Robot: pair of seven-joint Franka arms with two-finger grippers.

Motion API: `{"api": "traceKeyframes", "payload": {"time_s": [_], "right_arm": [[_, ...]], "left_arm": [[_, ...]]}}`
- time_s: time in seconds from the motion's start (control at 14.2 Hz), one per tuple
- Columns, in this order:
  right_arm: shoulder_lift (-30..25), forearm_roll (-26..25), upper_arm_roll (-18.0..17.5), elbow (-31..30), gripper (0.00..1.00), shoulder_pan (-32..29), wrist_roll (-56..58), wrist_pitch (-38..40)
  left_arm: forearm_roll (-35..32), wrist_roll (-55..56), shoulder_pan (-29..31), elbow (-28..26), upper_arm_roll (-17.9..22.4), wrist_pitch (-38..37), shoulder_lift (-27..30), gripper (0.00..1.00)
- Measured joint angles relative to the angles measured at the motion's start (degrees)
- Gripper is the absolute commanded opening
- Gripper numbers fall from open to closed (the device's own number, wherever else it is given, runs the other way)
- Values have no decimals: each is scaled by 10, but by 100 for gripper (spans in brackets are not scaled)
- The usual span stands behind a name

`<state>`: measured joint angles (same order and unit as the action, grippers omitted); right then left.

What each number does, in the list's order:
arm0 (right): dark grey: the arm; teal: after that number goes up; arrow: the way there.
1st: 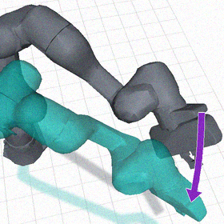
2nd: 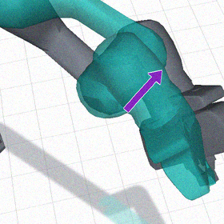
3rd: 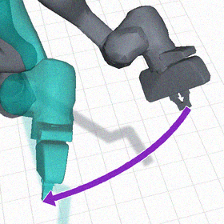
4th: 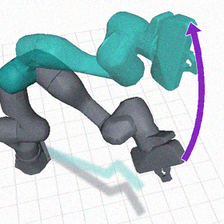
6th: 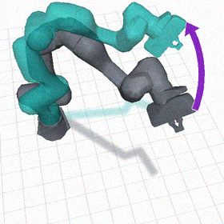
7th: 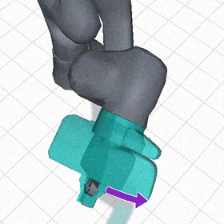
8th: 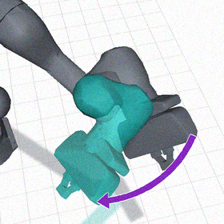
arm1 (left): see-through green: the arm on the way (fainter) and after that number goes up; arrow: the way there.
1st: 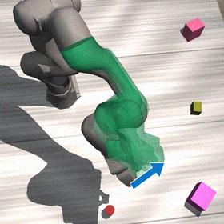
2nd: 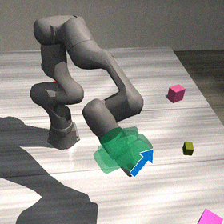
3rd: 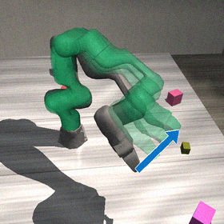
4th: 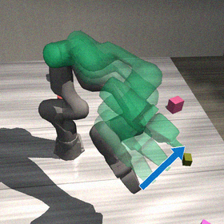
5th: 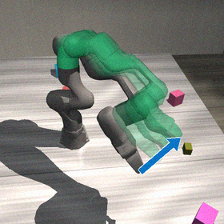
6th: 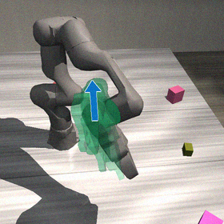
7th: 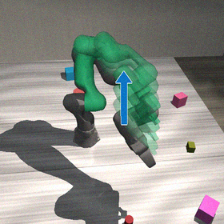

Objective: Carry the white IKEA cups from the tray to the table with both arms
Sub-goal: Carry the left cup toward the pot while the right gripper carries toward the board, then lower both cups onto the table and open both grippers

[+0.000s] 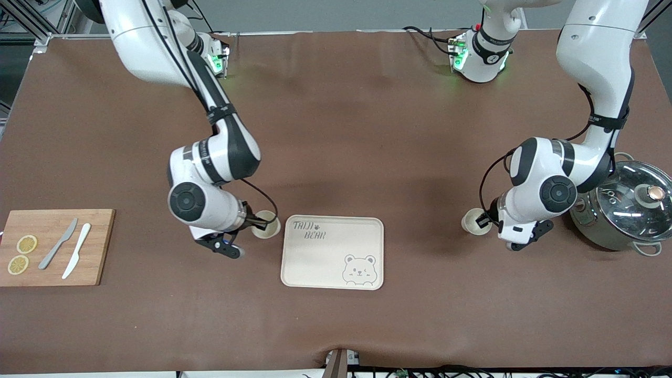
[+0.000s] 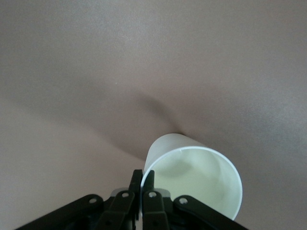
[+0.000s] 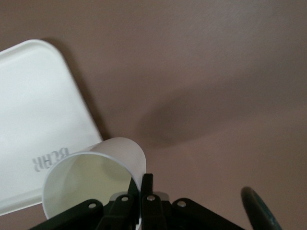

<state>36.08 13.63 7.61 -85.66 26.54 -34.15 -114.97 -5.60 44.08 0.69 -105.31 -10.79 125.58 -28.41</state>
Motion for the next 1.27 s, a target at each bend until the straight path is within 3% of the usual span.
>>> {"api": "traceKeyframes", "payload": {"time_s": [0.42, 0.71, 0.99, 1.13, 1.2, 1.27], "right_arm": [[-64, -2, 4, -137, 0, -112, 233, -69], [-81, -3, 6, -162, 0, -226, 422, -60], [-113, -4, 5, -201, 0, -282, 487, -26], [-129, -17, 5, -239, 0, -295, 496, -26], [-134, -23, 5, -256, 0, -302, 497, -27], [-137, -29, 5, -269, 0, -308, 500, -29]], "left_arm": [[0, 0, 19, -8, 0, 0, 10, 0], [0, 0, 37, -15, 0, 0, 10, 0], [0, 0, 47, -16, -1, 10, 6, 4], [0, 0, 47, -16, -2, 14, 5, 16], [0, 0, 47, -16, -2, 17, 5, 36], [0, 0, 47, -16, -2, 21, 4, 70]]}}
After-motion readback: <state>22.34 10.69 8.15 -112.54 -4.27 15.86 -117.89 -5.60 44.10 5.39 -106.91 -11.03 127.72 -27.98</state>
